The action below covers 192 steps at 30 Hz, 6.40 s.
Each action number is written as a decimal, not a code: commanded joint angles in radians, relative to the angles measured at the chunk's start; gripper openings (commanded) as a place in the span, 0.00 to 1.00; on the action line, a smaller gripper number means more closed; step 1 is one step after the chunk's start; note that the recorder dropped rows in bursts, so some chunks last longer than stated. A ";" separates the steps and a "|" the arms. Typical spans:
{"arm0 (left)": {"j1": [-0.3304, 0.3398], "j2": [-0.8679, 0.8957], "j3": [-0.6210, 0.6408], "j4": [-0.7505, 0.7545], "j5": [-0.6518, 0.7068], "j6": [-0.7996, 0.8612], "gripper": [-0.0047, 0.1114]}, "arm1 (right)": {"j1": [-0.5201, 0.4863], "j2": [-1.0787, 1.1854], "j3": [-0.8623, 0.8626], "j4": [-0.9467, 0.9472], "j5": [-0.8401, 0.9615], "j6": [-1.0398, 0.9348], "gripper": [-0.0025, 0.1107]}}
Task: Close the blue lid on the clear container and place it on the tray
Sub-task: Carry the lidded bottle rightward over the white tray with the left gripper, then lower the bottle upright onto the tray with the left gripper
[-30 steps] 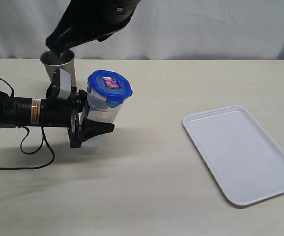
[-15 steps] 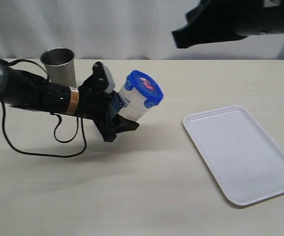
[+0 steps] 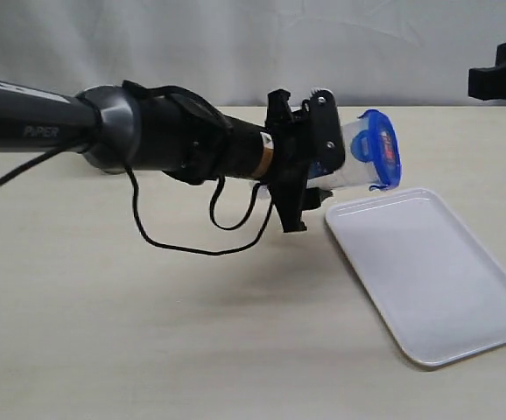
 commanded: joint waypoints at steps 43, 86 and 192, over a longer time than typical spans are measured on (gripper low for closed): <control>-0.231 0.195 -0.166 -0.008 0.502 0.537 0.04 | -0.021 -0.007 0.045 -0.045 -0.102 -0.005 0.06; 0.015 0.336 -0.253 -0.828 -0.858 0.038 0.04 | -0.021 -0.007 0.045 -0.021 -0.098 -0.003 0.06; 0.074 0.601 -0.512 -0.567 -1.052 0.014 0.76 | -0.021 -0.005 0.045 -0.018 -0.061 -0.003 0.06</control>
